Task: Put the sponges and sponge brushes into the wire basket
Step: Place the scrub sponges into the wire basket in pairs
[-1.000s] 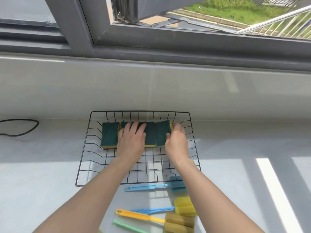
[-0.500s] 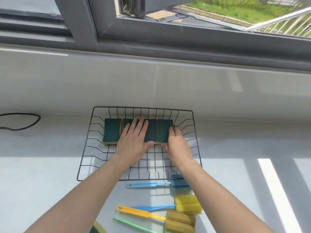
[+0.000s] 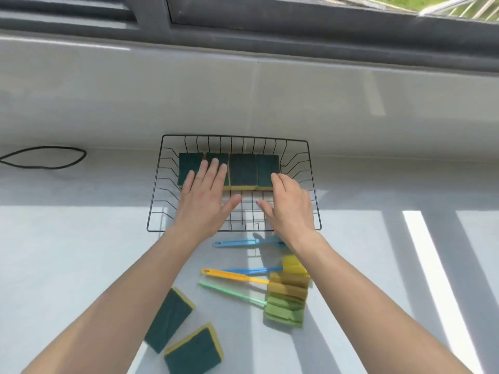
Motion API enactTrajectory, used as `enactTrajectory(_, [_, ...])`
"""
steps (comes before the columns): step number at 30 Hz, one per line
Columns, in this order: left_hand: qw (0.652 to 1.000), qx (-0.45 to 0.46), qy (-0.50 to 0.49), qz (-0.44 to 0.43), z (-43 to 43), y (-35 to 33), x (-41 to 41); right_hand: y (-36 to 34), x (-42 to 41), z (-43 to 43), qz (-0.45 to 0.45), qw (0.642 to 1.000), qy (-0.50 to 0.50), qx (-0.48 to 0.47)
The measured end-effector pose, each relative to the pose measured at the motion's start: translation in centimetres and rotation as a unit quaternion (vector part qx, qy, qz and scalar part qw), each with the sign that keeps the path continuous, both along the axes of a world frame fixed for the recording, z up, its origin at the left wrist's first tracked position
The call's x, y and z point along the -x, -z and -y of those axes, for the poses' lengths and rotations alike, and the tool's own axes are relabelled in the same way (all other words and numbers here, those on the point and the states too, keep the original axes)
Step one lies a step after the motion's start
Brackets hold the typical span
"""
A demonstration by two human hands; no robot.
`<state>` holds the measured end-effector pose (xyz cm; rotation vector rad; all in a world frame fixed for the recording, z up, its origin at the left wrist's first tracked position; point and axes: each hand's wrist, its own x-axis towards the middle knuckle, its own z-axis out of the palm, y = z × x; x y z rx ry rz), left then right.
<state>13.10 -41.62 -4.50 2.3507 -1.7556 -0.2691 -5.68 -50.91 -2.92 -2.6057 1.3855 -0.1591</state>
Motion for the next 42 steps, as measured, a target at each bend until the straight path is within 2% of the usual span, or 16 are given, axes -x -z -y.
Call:
enactTrajectory(5, [0.998, 0.046, -0.049, -0.020, -10.2, -2.0, 1.6, -1.7, 3.0, -7.9, 0.043, 0.999, -0.022, -0.008])
enactTrajectory(9, [0.993, 0.061, -0.099, -0.024, -17.6, -1.3, 2.9, -1.8, 4.9, -14.1, 0.042, 0.997, -0.060, -0.031])
enactTrajectory(15, [0.985, -0.059, -0.151, -0.064, -23.4, 0.8, 3.5, -0.2, 5.5, -21.5, 0.007, 0.983, -0.148, -0.107])
enactTrajectory(19, [0.975, -0.141, -0.165, -0.042, -24.8, 1.7, 3.6, 0.9, 4.2, -24.1, -0.019, 0.972, -0.197, -0.126])
enactTrajectory(26, [0.946, -0.126, -0.254, -0.156, -25.8, 1.9, 3.8, 2.0, 2.1, -25.6, -0.024, 0.965, -0.225, -0.135])
enactTrajectory(30, [0.916, -0.102, -0.295, -0.252, -26.2, 2.1, 3.5, 2.6, 1.1, -25.9, -0.079, 0.951, -0.255, -0.155])
enactTrajectory(35, [0.885, -0.086, -0.332, -0.315, -26.9, 2.6, 3.2, 3.5, 2.0, -26.0, -0.105, 0.958, -0.187, -0.189])
enactTrajectory(38, [0.878, -0.080, -0.344, -0.324, -27.1, 2.6, 3.3, 3.8, 3.1, -26.0, -0.086, 0.961, -0.119, -0.236])
enactTrajectory(42, [0.870, -0.054, -0.347, -0.347, -26.8, 1.9, 2.9, 3.9, 4.5, -25.8, -0.036, 0.947, -0.023, -0.319])
